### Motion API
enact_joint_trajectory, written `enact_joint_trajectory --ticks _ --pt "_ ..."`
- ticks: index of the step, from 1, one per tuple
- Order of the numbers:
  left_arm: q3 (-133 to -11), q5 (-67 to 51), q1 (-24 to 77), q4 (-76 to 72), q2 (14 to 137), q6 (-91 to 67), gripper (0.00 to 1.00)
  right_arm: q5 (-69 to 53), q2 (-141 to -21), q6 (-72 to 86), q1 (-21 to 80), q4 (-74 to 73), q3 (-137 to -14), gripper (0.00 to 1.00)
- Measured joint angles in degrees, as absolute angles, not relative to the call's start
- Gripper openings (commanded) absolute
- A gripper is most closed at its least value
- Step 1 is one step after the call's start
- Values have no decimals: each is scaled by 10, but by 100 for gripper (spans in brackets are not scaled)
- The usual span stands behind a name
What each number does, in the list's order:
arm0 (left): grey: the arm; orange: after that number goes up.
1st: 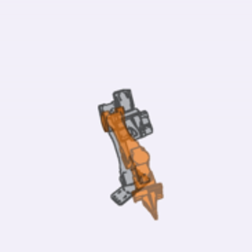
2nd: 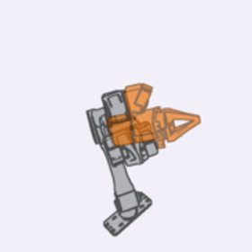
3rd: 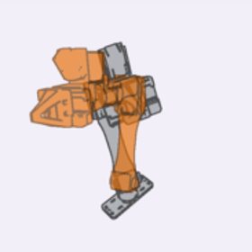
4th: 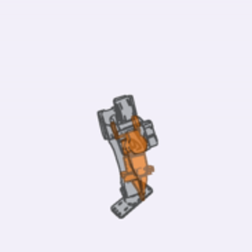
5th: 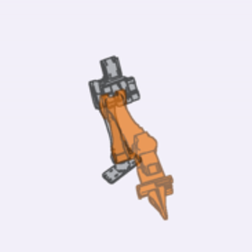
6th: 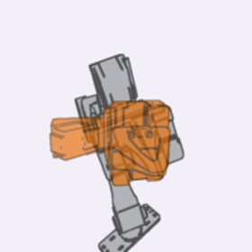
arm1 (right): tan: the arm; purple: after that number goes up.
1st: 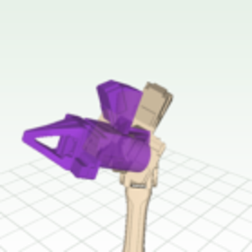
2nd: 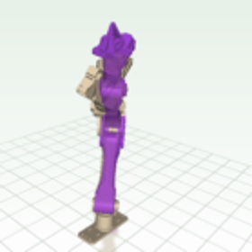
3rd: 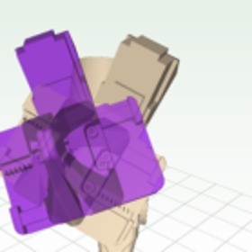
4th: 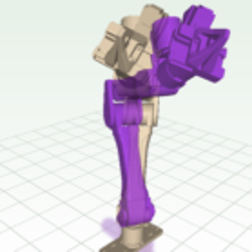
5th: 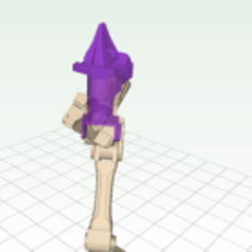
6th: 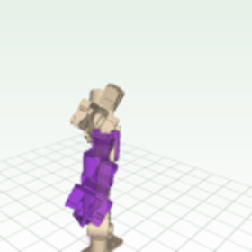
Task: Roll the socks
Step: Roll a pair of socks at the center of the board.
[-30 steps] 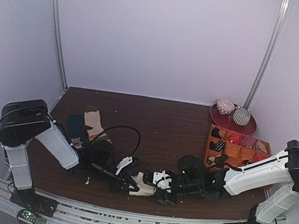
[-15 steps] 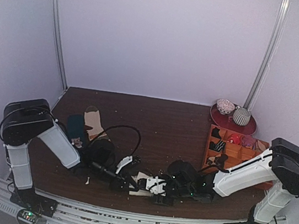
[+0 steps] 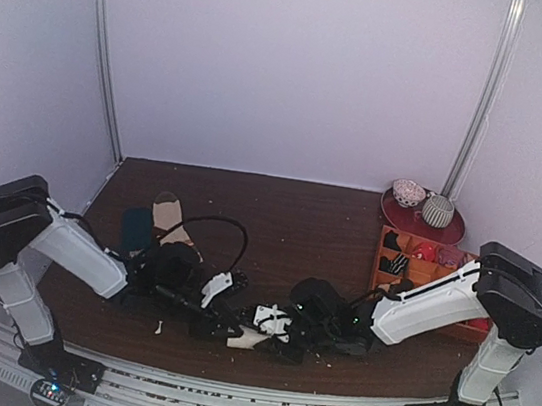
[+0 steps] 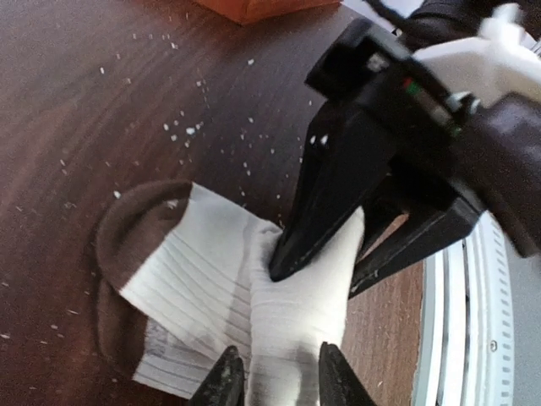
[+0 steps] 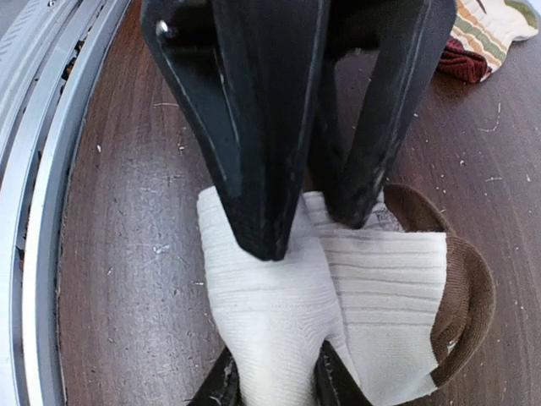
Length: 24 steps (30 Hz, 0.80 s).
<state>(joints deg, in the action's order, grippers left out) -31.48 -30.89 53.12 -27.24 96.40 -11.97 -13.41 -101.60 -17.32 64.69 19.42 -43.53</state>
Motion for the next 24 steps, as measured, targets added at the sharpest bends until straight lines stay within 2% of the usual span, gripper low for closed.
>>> enact_joint_trajectory --ticks 5,9,17,20,24 --pt "-290 -264 531 -257 842 -57 33 -194 -1036 -150 623 95 -502 23" --pt "-249 -254 531 -288 779 -10 39 -268 -1073 -134 595 -2 -576 24" --pt "-200 -263 539 -359 836 19 38 -398 -1133 -90 545 -110 -664 24" --pt "-199 -273 545 -388 869 20 34 -421 -1145 -79 537 -128 -678 23" --pt "-204 -280 554 -416 914 26 42 -438 -1156 -70 531 -147 -694 23"
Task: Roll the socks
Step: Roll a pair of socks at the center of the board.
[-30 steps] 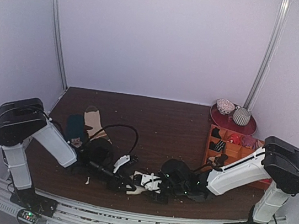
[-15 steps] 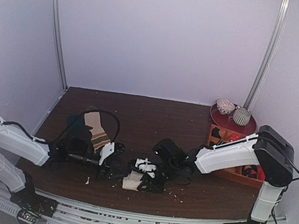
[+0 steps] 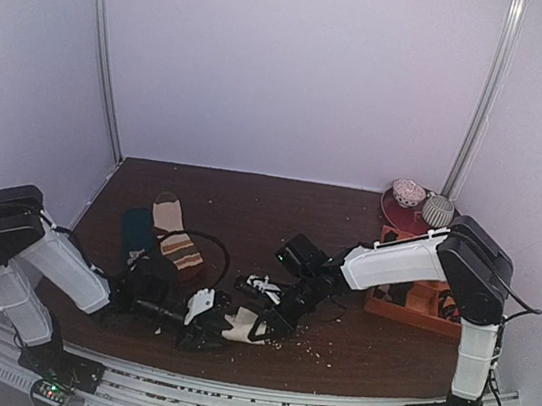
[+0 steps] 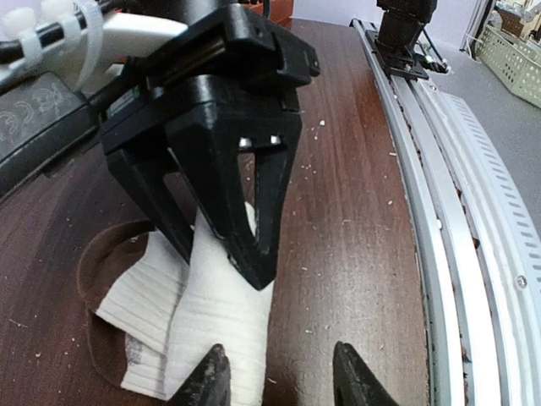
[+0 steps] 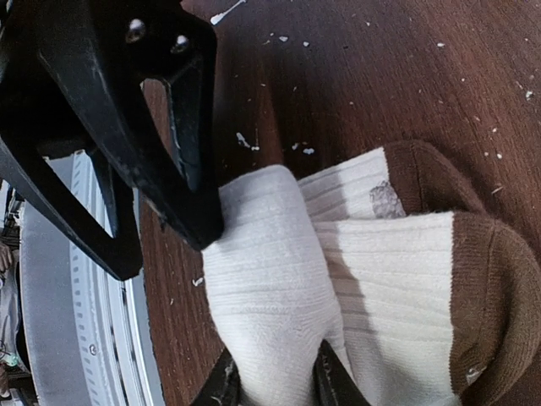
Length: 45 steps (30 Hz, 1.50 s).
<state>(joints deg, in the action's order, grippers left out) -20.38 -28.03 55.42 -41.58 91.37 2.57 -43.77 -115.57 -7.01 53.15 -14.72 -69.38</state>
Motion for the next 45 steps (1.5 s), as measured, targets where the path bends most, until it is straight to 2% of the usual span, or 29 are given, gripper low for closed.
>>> enact_joint_trajectory --ticks 10,12,14,17,19,21,22,23,29,33,34,40,45 --pt "-232 -273 560 -455 970 35 41 -442 -1159 -66 530 -155 -698 23" --pt "-242 -268 560 -458 983 35 55 -442 -1159 -64 529 -156 -698 23" --pt "-243 -265 560 -467 990 35 63 -442 -1159 -61 529 -156 -698 23" --pt "-242 -251 563 -470 991 32 87 -442 -1159 -59 529 -156 -698 23" --pt "-240 -236 564 -465 991 31 91 -442 -1159 -59 529 -156 -698 23" --pt "-236 -212 564 -460 989 25 90 -442 -1159 -59 529 -156 -698 23" --pt "-231 -201 564 -461 986 22 97 -442 -1159 -59 529 -156 -698 23" --pt "-221 -186 564 -465 979 20 98 -442 -1159 -58 529 -156 -698 23" --pt "-174 -107 564 -485 928 11 98 -442 -1159 -56 529 -155 -698 22" --pt "-174 -106 563 -503 939 -5 98 -442 -1159 -55 529 -155 -698 22" --pt "-173 -118 562 -512 942 -7 97 -442 -1159 -54 529 -155 -698 22" --pt "-174 -196 562 -557 967 -14 74 -442 -1159 -51 529 -155 -698 22" --pt "-202 -232 562 -550 1006 -12 72 -443 -1159 -49 529 -155 -698 22"
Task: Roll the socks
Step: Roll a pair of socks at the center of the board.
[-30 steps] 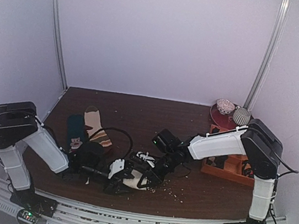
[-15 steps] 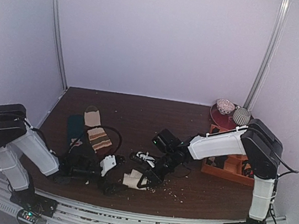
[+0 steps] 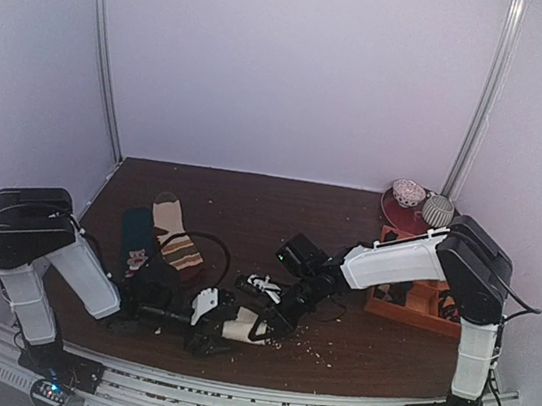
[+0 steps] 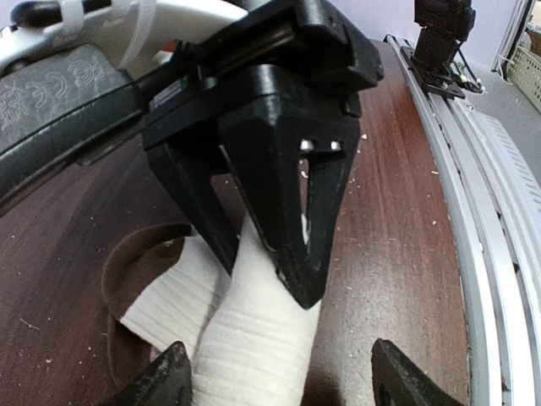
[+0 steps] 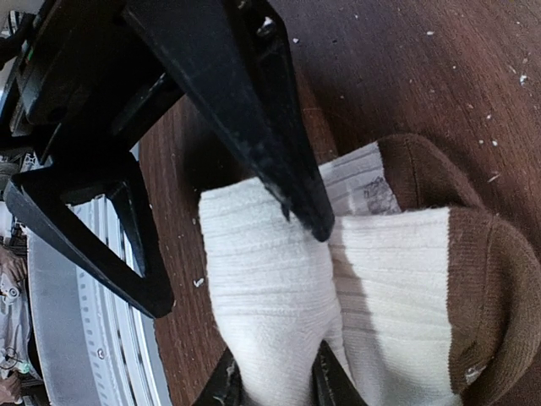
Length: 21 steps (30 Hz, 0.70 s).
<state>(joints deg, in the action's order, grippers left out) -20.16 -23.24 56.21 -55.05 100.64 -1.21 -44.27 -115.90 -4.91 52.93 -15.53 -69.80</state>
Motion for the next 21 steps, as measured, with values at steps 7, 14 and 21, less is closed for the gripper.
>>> enact_joint_trajectory --ticks 7,14,21 --pt "-234 -227 559 -518 1026 -10 29 -447 -1159 -47 529 -159 -698 22" --pt "-243 -236 558 -503 1030 -15 0 -455 -1160 -45 526 -164 -698 23" --pt "-269 -245 556 -474 1039 -39 0 -441 -1144 -31 523 -161 -689 36"
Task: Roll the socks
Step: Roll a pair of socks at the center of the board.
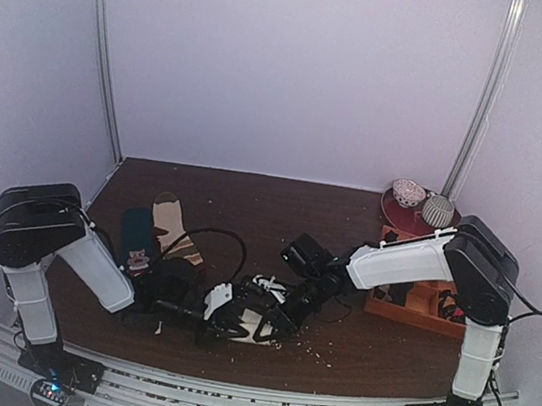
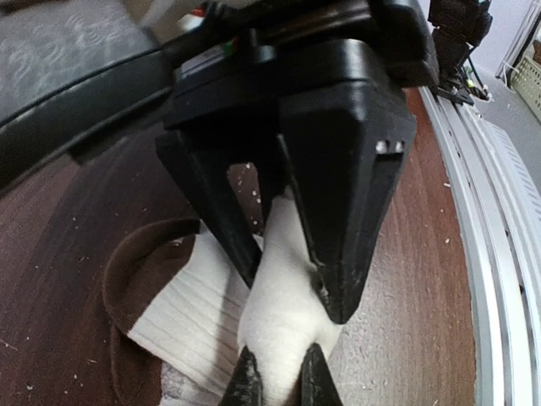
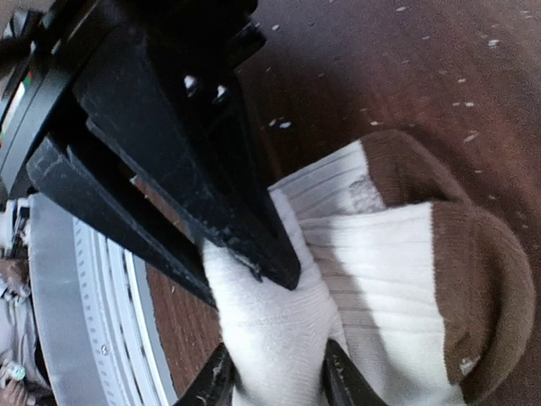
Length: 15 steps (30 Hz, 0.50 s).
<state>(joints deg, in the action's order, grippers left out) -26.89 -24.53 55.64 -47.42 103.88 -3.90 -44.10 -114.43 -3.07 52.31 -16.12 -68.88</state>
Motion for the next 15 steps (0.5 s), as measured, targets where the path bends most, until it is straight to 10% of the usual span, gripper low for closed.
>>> enact_joint_trajectory --ticks 15 --pt "-306 -288 529 -403 1045 -176 0 -216 -821 -77 548 306 -283 57"
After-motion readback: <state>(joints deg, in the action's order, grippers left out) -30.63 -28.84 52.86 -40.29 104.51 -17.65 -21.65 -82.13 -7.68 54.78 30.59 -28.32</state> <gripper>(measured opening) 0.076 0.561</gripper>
